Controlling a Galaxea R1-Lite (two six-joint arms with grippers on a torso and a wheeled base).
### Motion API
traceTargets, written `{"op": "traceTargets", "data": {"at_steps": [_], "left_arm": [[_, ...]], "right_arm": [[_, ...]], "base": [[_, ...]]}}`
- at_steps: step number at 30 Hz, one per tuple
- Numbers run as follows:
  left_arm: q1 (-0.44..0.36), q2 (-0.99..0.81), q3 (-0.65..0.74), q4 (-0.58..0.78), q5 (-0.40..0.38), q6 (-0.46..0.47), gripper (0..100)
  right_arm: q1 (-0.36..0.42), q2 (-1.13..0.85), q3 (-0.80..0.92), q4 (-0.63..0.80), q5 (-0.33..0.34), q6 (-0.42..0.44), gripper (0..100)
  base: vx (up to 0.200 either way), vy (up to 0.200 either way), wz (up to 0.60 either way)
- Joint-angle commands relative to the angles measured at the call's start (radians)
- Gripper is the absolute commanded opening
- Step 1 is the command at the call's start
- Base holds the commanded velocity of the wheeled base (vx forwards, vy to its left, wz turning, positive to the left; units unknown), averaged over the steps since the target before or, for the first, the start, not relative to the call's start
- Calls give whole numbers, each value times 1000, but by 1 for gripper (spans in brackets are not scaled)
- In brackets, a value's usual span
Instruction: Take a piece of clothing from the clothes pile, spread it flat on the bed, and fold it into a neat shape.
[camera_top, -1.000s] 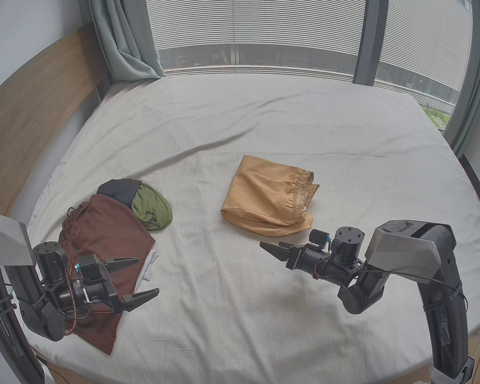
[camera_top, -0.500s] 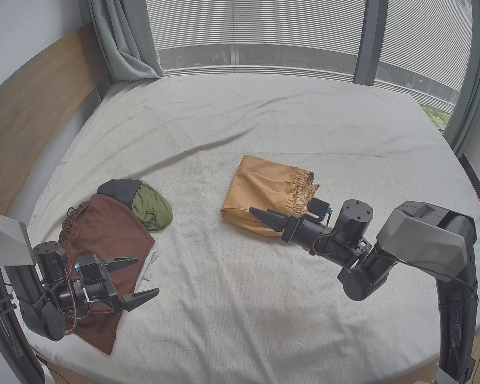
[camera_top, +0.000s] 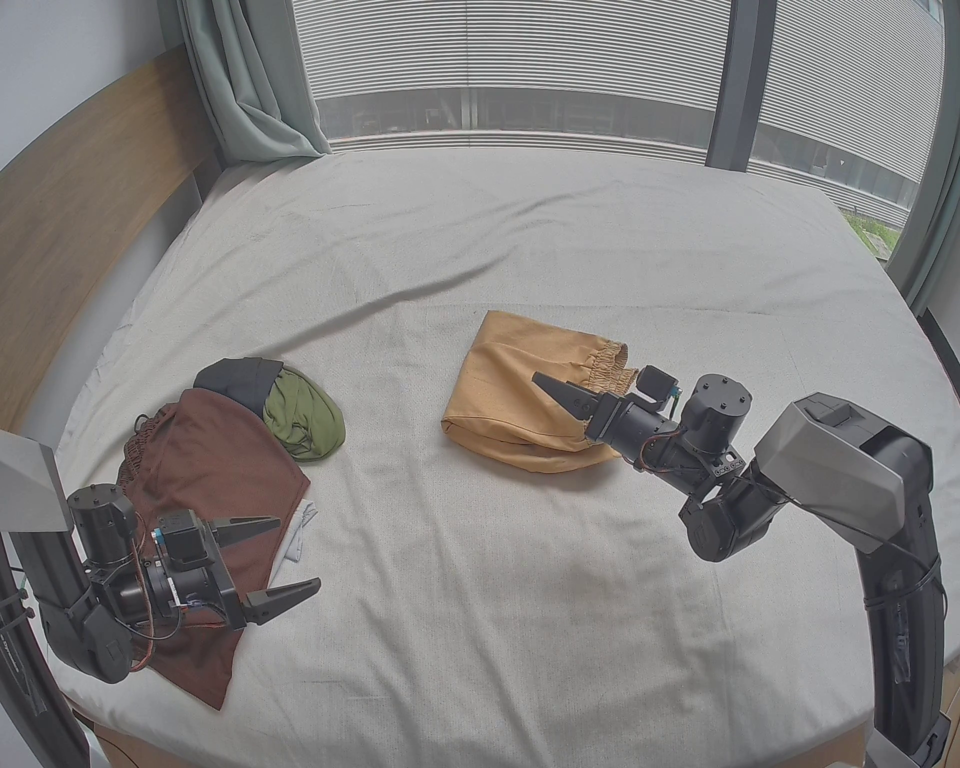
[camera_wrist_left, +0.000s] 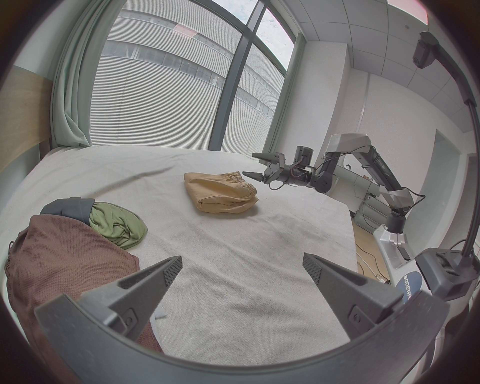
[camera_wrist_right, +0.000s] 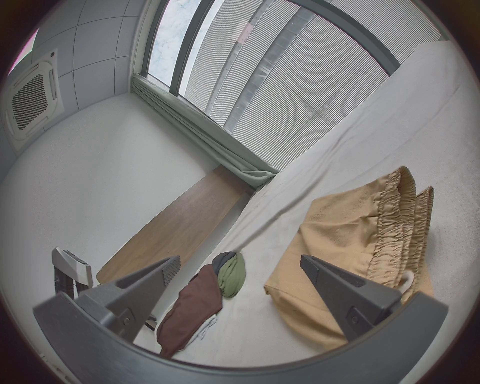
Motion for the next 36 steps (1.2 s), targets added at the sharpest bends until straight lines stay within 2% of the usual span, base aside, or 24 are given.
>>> {"op": "traceTargets", "data": {"at_steps": [1,15,25,34,36], "left_arm": [[-2,2,1,-1,0,0,100],[-18,4,8,-1,1,0,100],[-16,2,10,-1,1,0,100],[-19,-21,11,-1,0,-2,100],[-22,-39,14,-1,0,-2,100]], "right_arm": [[-24,79,-41,9,-1,1,100],[-71,209,-105,9,-2,-3,100],[-68,198,-94,-4,-5,-3,100],[-44,-44,128,-65,-5,-10,100],[-34,-111,203,-71,-5,-42,100]], "base": [[0,0,0],[0,0,0],[0,0,0],[0,0,0],[0,0,0]]}}
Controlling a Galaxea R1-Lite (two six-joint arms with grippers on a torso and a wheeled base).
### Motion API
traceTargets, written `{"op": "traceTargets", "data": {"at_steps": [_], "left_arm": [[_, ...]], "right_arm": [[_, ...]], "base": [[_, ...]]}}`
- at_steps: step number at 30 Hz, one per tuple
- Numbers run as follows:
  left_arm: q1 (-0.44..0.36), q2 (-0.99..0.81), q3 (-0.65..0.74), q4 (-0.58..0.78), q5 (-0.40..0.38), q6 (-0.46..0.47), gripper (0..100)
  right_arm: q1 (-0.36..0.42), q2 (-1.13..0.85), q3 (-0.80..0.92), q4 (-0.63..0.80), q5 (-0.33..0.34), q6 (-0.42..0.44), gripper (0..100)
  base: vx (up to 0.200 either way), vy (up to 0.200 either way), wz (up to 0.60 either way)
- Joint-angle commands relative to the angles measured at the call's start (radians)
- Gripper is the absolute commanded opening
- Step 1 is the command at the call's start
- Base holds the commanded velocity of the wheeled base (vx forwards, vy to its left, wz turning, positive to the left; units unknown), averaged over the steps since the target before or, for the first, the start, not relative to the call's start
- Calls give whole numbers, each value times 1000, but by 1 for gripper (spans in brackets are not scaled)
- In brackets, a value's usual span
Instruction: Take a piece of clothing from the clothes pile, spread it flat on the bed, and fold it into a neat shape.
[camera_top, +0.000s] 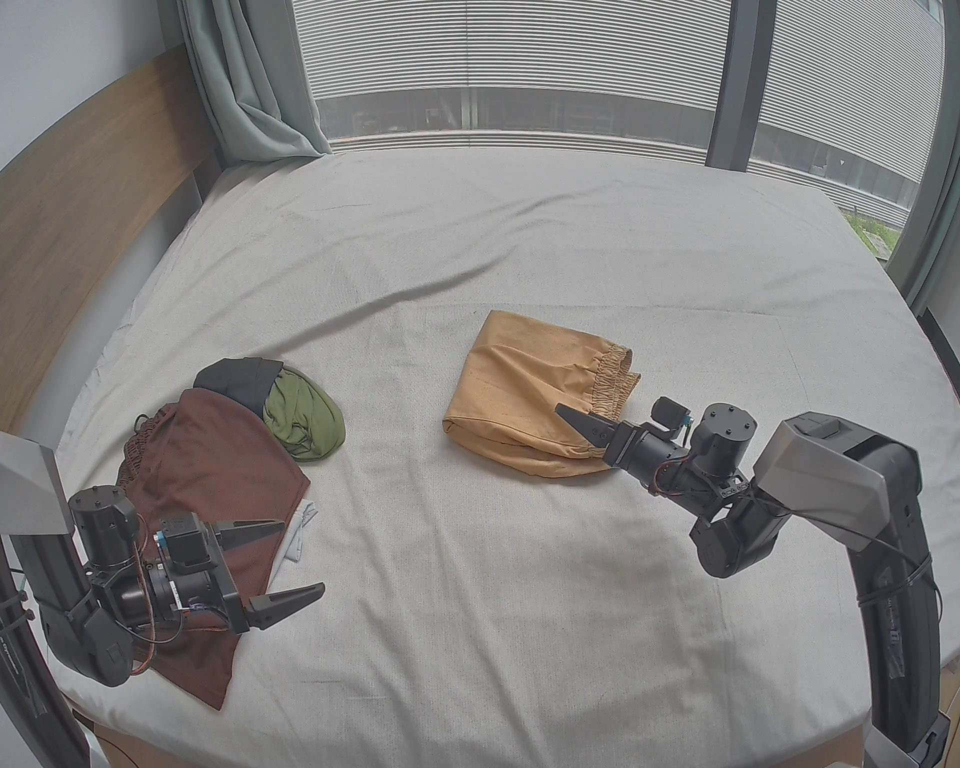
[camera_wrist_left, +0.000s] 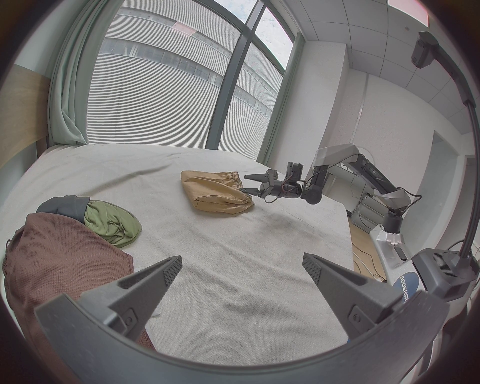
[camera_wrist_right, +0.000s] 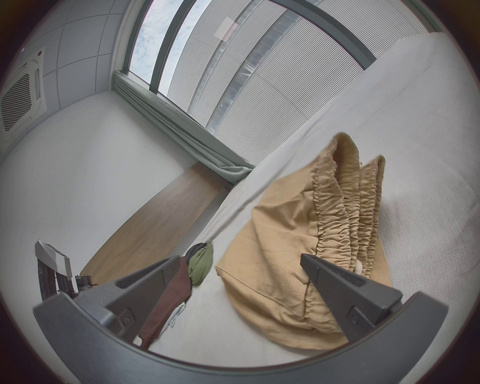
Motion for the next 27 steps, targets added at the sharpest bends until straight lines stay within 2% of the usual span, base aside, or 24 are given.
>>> {"op": "traceTargets", "data": {"at_steps": [1,5,9,10,11,13,25,26,27], "left_arm": [[-11,-36,8,-1,-1,0,100],[-43,-53,31,-1,1,-2,100],[-82,-99,71,1,1,0,100],[-82,-99,71,1,1,0,100],[-95,-122,85,1,1,-2,100],[-109,-140,88,1,-1,-2,100],[-174,-251,168,2,-5,-5,100],[-187,-271,172,4,-8,-3,100],[-237,-314,172,10,-7,-5,100]], "right_arm": [[26,-213,188,-29,2,-58,100],[41,-313,330,-45,-1,-189,100],[40,-387,490,-57,-20,-385,100],[40,-387,490,-57,-20,-385,100],[40,-419,563,-57,-47,-448,100],[37,-450,617,-57,-58,-491,100],[26,-718,861,-57,-64,-517,100],[28,-741,878,-57,-64,-517,100],[32,-792,913,-57,-66,-517,100]], "base": [[0,0,0],[0,0,0],[0,0,0],[0,0,0],[0,0,0],[0,0,0],[0,0,0],[0,0,0],[0,0,0]]}}
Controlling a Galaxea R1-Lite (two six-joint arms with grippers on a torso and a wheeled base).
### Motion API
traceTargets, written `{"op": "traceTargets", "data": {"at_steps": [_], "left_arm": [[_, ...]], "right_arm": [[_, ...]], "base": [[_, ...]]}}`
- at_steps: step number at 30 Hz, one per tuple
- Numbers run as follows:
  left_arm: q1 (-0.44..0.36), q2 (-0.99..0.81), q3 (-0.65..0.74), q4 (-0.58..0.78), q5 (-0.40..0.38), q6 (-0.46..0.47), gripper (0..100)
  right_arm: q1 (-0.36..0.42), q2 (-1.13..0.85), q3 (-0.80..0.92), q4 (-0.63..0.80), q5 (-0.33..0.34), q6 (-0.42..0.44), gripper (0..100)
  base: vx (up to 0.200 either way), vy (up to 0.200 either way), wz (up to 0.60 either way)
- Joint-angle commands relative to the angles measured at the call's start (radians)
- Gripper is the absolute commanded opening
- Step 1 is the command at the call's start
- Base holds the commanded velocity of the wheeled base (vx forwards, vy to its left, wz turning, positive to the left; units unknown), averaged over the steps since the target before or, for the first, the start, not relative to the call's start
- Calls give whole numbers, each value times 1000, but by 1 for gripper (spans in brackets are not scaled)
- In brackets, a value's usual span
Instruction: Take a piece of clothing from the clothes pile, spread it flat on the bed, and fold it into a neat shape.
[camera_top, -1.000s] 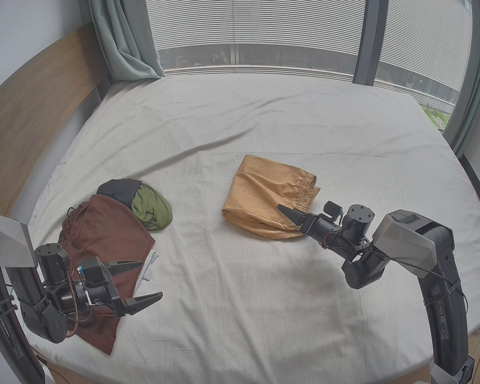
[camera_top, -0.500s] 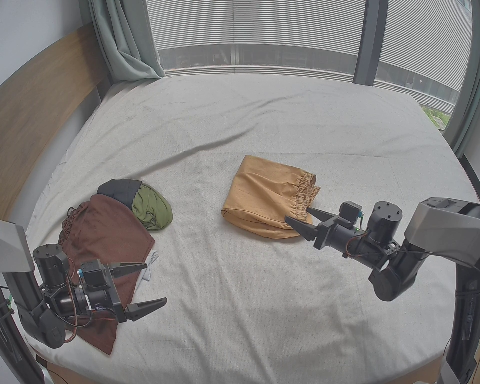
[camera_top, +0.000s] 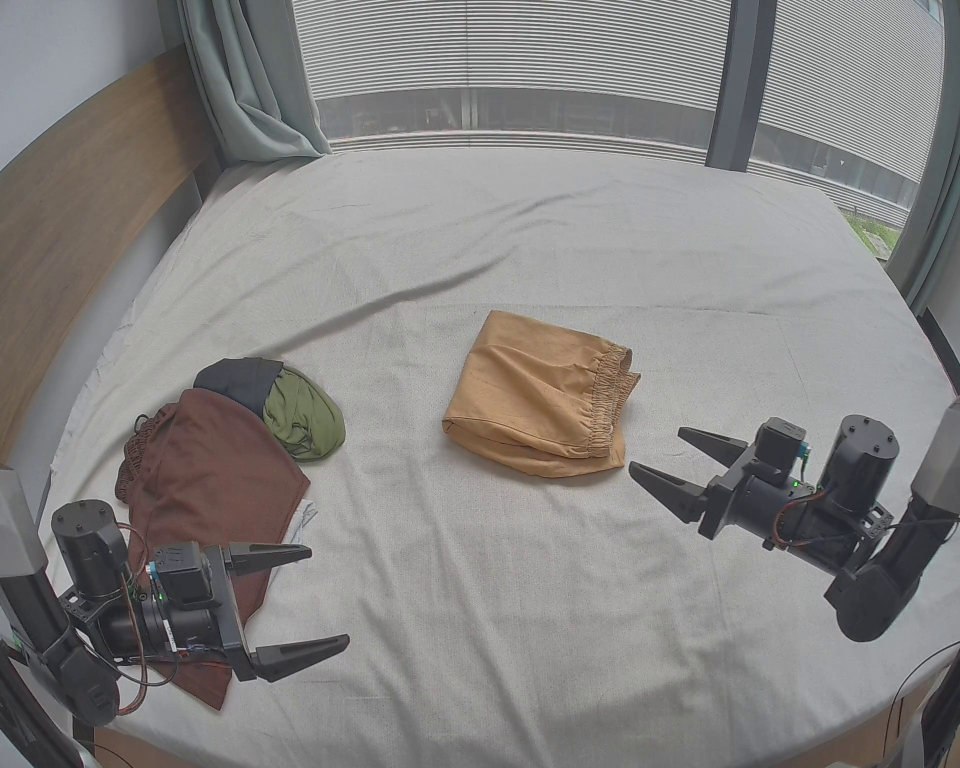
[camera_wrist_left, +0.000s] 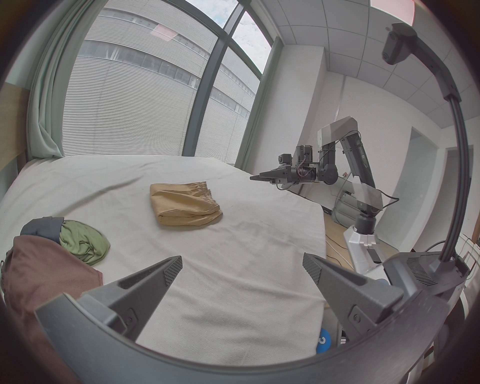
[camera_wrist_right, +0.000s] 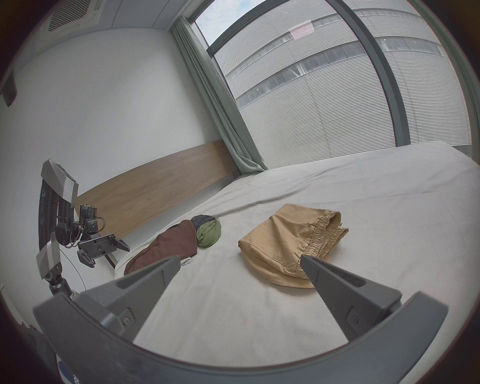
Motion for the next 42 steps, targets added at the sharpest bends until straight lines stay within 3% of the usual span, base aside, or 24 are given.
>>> {"op": "traceTargets", "data": {"at_steps": [1,6,13,19,30,34,37,42], "left_arm": [[-99,-141,34,11,-5,-2,100],[-249,-260,34,59,10,-13,100],[-283,-361,34,88,75,-19,100],[-294,-585,34,206,109,-19,100],[-260,-934,34,559,362,-55,100],[-173,-1070,33,703,455,-85,100],[-161,-1124,33,766,461,-86,100],[-168,-1386,33,1038,460,-60,100]], "right_arm": [[5,-202,121,0,-2,-5,100],[1,-369,264,2,-19,-9,100],[-6,-576,402,22,-22,-9,100],[-39,-957,402,361,-24,-84,100],[-118,-1472,342,943,-36,-102,100],[-210,-1607,327,1092,-33,-107,100],[-234,-1650,325,1135,-33,-111,100],[-245,-1822,358,1256,-31,-117,100]], "base": [[0,0,0],[0,0,0],[0,0,0],[0,0,0],[0,0,0],[0,0,0],[0,0,0],[0,0,0]]}}
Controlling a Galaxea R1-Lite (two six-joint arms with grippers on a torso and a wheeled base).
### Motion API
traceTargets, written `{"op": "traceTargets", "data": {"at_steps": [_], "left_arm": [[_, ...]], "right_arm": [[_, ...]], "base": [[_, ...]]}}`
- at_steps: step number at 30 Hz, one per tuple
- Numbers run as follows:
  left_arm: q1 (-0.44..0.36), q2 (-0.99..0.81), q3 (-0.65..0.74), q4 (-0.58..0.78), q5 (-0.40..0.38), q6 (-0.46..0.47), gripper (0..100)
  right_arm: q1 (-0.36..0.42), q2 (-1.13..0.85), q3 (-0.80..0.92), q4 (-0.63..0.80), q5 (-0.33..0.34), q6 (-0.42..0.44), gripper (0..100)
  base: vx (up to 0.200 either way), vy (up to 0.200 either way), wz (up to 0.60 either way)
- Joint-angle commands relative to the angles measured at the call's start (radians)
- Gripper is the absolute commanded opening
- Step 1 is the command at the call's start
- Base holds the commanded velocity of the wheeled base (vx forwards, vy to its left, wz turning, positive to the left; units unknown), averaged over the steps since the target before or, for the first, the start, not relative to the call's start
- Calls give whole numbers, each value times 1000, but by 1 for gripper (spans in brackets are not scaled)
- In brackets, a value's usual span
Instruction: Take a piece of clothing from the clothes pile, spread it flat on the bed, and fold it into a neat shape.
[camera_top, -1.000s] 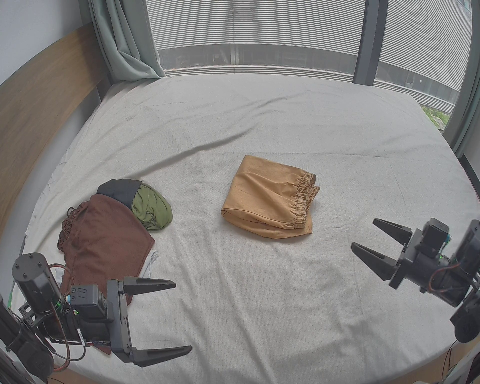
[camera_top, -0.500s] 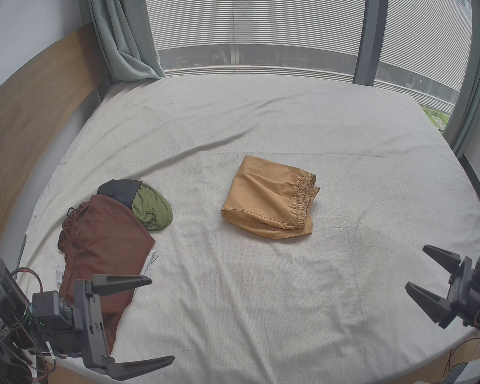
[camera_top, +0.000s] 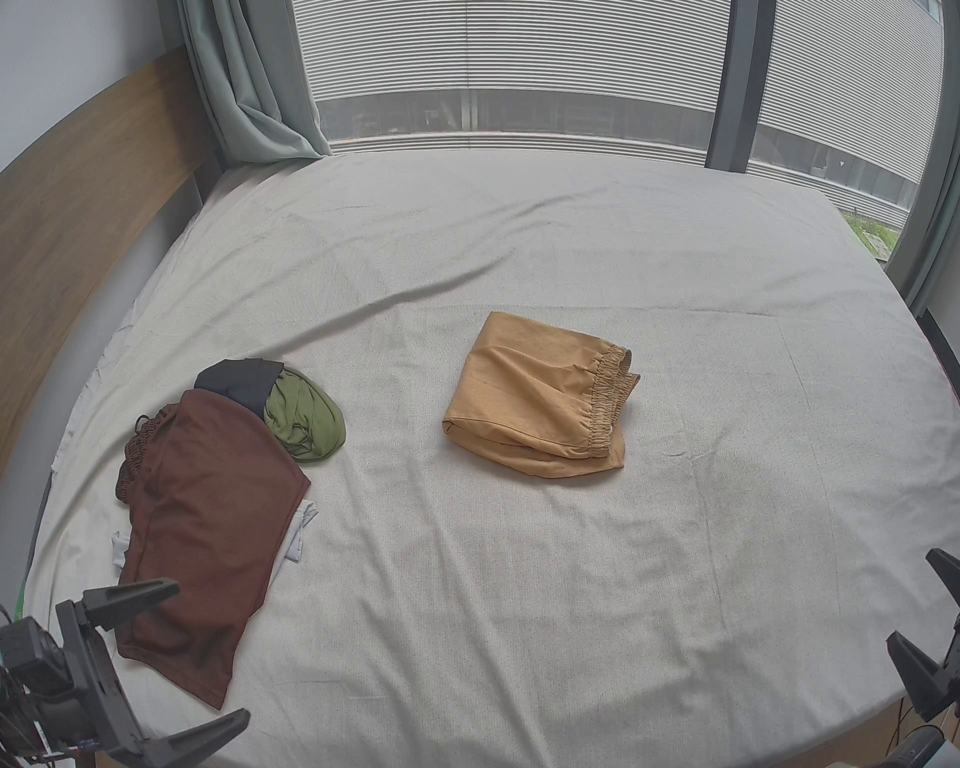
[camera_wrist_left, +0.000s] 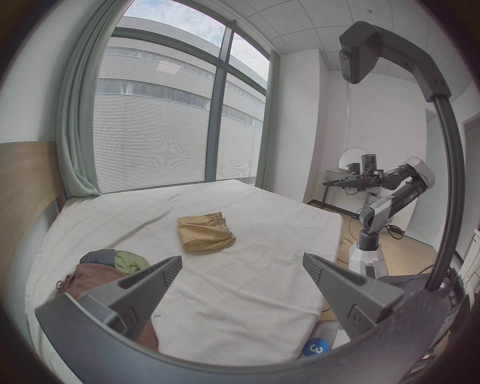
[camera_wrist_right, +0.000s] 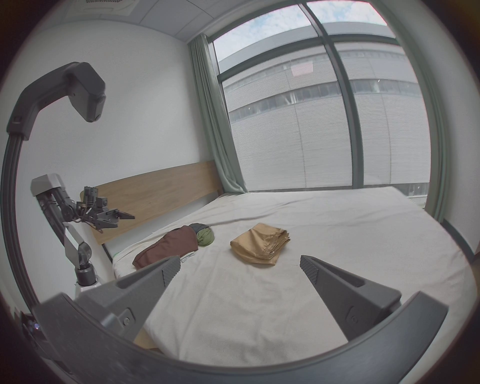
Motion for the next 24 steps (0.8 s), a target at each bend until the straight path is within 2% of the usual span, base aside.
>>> {"op": "traceTargets", "data": {"at_steps": [1,4,7,8,9,11,12,19,24], "left_arm": [[30,-348,16,222,30,12,100],[49,-494,16,396,30,32,100],[93,-583,16,492,27,40,100],[104,-623,16,534,27,40,100],[105,-626,16,541,27,38,100],[142,-704,16,619,27,32,100],[153,-725,16,631,25,26,100],[182,-724,16,628,45,11,100],[219,-724,16,628,160,-28,100]], "right_arm": [[-53,-280,23,145,1,-5,100],[-53,-329,60,188,-4,-5,100],[-53,-326,60,176,-18,1,100],[-53,-326,60,200,-55,-4,100],[-53,-326,60,204,-61,-5,100],[-51,-326,60,288,-164,-16,100],[-51,-326,60,294,-197,-27,100],[-53,-325,60,296,-317,-25,100],[-54,-325,60,271,-348,-24,100]], "base": [[0,0,0],[0,0,0],[0,0,0],[0,0,0],[0,0,0],[0,0,0],[0,0,0],[0,0,0],[0,0,0]]}}
